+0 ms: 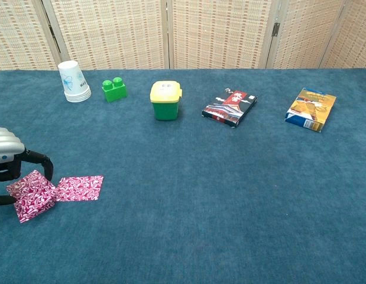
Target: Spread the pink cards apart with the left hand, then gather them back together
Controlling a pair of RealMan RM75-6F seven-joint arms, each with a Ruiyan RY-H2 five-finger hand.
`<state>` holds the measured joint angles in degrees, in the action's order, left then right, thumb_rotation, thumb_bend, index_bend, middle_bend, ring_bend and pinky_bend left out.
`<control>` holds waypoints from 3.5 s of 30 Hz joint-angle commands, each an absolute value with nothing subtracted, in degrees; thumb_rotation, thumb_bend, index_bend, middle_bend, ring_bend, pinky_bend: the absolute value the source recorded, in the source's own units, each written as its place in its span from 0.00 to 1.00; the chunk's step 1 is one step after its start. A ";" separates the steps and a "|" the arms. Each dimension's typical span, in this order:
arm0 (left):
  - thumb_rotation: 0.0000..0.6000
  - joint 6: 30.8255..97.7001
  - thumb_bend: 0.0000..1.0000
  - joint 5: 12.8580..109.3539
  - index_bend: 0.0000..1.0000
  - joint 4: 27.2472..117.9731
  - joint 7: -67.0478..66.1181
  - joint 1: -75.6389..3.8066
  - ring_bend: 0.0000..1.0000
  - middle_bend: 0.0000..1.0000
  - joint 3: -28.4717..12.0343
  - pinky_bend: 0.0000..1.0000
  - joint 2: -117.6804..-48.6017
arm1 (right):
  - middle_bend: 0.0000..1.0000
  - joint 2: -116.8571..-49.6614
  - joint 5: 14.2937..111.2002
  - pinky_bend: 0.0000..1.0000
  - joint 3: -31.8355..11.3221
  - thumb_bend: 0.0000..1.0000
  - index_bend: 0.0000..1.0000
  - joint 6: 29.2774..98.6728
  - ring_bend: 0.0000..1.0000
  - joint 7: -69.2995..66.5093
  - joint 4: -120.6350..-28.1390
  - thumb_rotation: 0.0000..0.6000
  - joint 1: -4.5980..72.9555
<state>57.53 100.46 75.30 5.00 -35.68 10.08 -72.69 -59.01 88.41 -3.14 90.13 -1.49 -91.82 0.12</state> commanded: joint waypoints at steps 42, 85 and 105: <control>1.00 59.58 0.32 106.58 0.33 64.09 7.97 -38.31 0.95 1.00 14.90 1.00 -75.52 | 0.15 -58.63 89.49 0.18 -2.74 0.18 0.11 91.91 0.12 3.09 -95.81 1.00 -1.12; 0.95 47.02 0.32 75.24 0.22 91.08 -16.21 -37.76 0.94 1.00 2.00 1.00 -76.86 | 0.15 -58.77 88.93 0.18 -2.86 0.18 0.11 91.76 0.13 -0.87 -92.53 1.00 -1.62; 0.90 44.89 0.32 61.95 0.20 93.98 -25.29 -40.15 0.94 1.00 1.23 1.00 -77.80 | 0.15 -59.33 88.16 0.18 -3.12 0.18 0.11 90.57 0.13 -3.69 -89.89 1.00 -1.11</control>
<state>45.14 62.62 93.77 -24.75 -39.82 1.19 -77.77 -59.29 88.18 -3.11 90.61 -3.66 -89.94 -1.14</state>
